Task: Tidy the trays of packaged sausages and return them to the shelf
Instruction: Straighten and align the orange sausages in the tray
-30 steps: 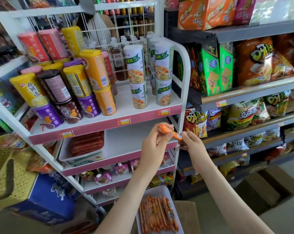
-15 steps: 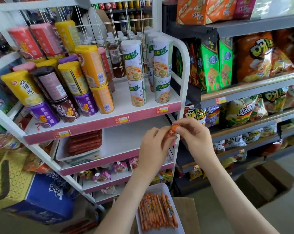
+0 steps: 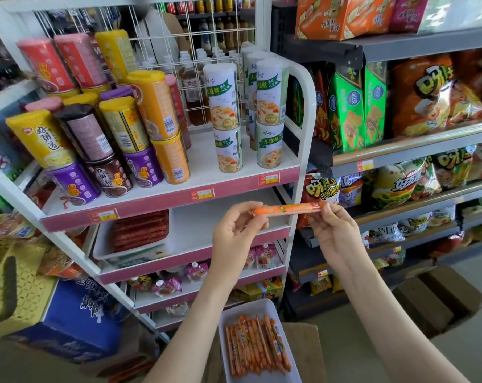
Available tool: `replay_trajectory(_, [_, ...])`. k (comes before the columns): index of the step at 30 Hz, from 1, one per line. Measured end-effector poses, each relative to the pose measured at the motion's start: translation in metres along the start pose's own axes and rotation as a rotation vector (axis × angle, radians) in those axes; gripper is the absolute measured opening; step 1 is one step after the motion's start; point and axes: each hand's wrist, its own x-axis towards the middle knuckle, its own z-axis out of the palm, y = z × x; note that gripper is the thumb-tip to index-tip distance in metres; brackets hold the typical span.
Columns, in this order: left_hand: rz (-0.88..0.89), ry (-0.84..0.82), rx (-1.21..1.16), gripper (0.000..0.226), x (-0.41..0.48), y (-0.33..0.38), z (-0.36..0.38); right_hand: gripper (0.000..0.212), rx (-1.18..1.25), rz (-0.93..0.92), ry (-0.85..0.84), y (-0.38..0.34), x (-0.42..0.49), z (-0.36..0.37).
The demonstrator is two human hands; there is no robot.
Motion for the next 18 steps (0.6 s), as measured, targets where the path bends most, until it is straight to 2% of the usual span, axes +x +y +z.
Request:
replay_trajectory(4, [0.058, 0.077, -0.156, 0.017, -0.002, 0.009, 0.006, 0.018, 0.074, 0.085, -0.007, 0.007, -0.003, 0.007])
replay_trajectory(12, [0.181, 0.146, -0.23, 0.009, -0.001, 0.027, 0.012, 0.015, 0.069, 0.144, -0.069, 0.013, -0.007, 0.015])
replay_trajectory(18, [0.257, 0.173, -0.256, 0.02, -0.003, 0.029, 0.018, 0.015, 0.055, 0.23, -0.119, 0.019, -0.008, 0.012])
